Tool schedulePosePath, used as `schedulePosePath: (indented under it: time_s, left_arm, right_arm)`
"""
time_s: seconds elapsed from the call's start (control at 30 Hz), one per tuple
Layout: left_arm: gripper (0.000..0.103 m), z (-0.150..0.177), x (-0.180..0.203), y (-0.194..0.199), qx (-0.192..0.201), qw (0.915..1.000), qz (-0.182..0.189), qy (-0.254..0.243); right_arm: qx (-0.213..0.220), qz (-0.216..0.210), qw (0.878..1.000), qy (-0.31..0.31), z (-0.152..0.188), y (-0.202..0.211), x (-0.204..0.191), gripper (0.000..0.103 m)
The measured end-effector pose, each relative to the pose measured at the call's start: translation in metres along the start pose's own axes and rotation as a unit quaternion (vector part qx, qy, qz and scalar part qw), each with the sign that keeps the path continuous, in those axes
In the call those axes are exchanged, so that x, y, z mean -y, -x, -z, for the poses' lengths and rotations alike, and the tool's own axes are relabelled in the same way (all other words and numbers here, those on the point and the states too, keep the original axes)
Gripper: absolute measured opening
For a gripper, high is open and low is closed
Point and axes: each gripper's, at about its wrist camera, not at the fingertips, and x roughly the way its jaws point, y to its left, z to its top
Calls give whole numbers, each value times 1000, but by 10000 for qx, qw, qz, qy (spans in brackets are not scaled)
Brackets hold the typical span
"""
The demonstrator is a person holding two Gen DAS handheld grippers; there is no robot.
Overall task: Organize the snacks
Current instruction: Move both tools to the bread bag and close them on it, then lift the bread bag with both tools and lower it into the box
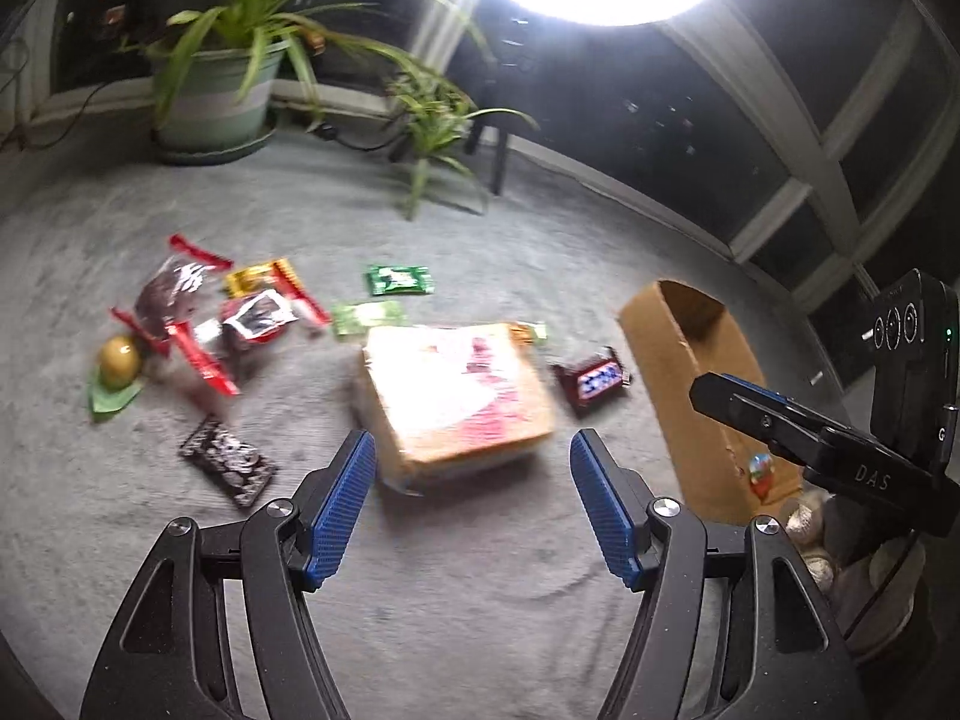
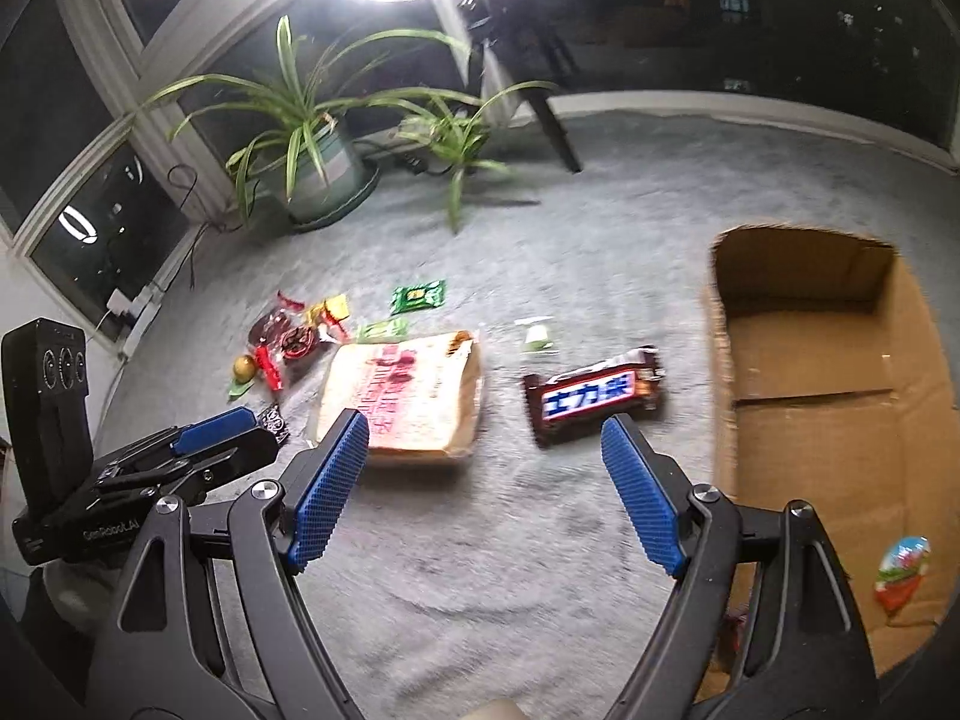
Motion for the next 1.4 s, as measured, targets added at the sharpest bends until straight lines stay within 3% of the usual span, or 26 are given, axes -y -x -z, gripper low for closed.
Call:
schedulePosePath:
  time_s: [0.33,0.57,0.83,1.07,1.4]
  left_arm:
    - [67,-3,-27,-21,-173,9994,103,288]
    - [67,-4,-27,-39,-294,9993,140,155]
    - [67,-6,-25,-50,-367,9992,137,89]
    - [60,-9,-27,-57,-393,9990,168,123]
    - [59,-13,-15,-52,-301,9995,106,-73]
  right_arm:
    - [-626,-593,9961,-157,-6,-58,-8,83]
    - [-840,-724,9933,-325,-11,-84,-5,82]
    - [-1088,-824,9899,-388,-15,-104,-3,63]
    - [-1164,-918,9883,-346,-15,-108,-4,55]
    - [-1098,-914,9891,-358,-16,-97,-8,52]
